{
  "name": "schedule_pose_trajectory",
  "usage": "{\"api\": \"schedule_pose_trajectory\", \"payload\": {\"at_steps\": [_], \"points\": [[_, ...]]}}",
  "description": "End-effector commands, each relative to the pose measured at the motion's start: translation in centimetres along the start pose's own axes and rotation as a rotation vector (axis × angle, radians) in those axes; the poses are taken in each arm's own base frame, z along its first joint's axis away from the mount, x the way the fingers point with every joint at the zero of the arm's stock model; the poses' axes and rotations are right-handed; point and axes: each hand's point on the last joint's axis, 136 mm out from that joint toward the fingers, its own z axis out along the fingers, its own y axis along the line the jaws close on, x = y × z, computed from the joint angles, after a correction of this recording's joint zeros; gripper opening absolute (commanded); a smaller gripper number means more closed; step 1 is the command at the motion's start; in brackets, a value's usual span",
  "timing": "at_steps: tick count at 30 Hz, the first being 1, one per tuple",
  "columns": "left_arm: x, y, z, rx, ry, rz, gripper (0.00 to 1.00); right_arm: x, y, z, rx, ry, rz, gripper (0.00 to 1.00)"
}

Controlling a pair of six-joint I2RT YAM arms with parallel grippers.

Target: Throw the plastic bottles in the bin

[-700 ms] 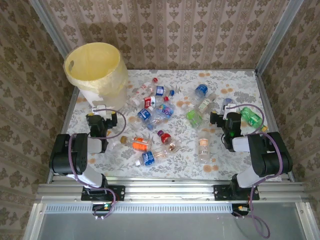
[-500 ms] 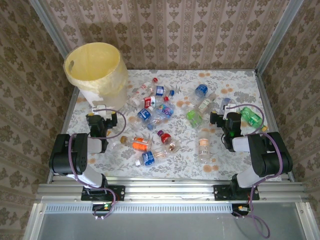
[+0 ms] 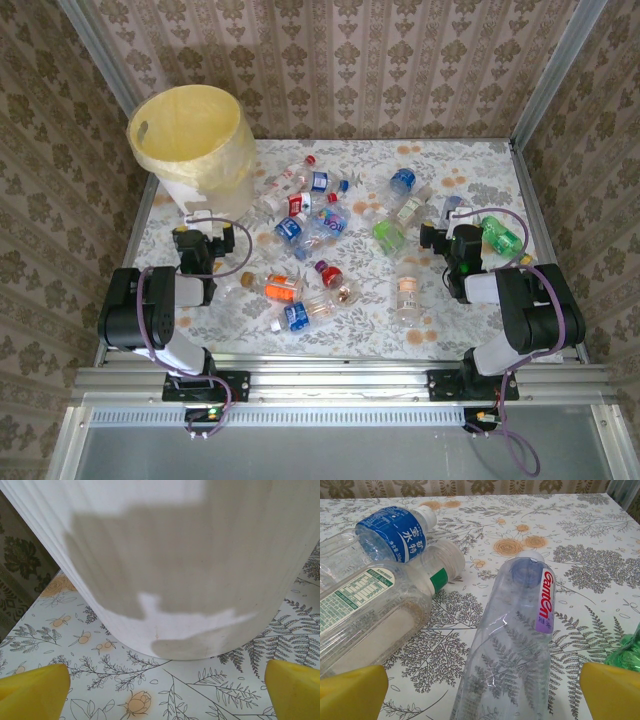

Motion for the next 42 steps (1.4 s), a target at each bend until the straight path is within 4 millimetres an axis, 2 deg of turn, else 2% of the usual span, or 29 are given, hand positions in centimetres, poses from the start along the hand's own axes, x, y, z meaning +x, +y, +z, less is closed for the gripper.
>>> {"api": "schedule_pose_trajectory", "payload": {"at_steps": [1,10,13,16,23,26,32,37,41,42], "points": [[-0.5,0.2,0.2,-0.012,-0.002,-0.002,1.00,-1.8,0.0,0.1,0.001,-0.053,0.003,1.00],[-0.6,0.2,0.2,-0.010,-0.003,-0.003,1.00,-1.7,0.0,0.0,0.001,-0.055,0.003,1.00],[-1.0,0.2,-0.3,-0.003,-0.031,-0.006,1.00,-2.6,0.9,-0.4,-0.028,-0.049,-0.033,1.00],[-2.1,0.3,-1.8,-0.010,-0.077,-0.001,1.00,-4.1,0.4,-1.5,0.012,0.018,-0.024,1.00],[-7.0,0.3,-6.6,-0.095,-0.186,0.025,1.00,-6.7,0.5,-6.6,0.018,0.003,0.019,1.00],[-7.9,1.7,-8.1,-0.161,-0.197,-0.066,1.00,-8.0,0.6,-9.0,0.001,0.009,0.069,1.00],[-10.0,2.1,-11.6,-0.127,-0.175,-0.209,1.00,-10.0,2.5,-13.1,-0.141,0.038,0.198,1.00],[-11.7,-0.2,-13.7,0.026,-0.100,-0.274,1.00,-10.1,4.3,-15.6,-0.233,0.172,0.280,1.00],[-13.2,-1.3,-15.8,0.103,-0.031,-0.303,1.00,-10.0,6.1,-17.6,-0.317,0.259,0.331,1.00],[-13.7,-1.8,-16.4,0.142,-0.027,-0.307,1.00,-9.3,6.2,-18.1,-0.317,0.302,0.333,1.00]]}}
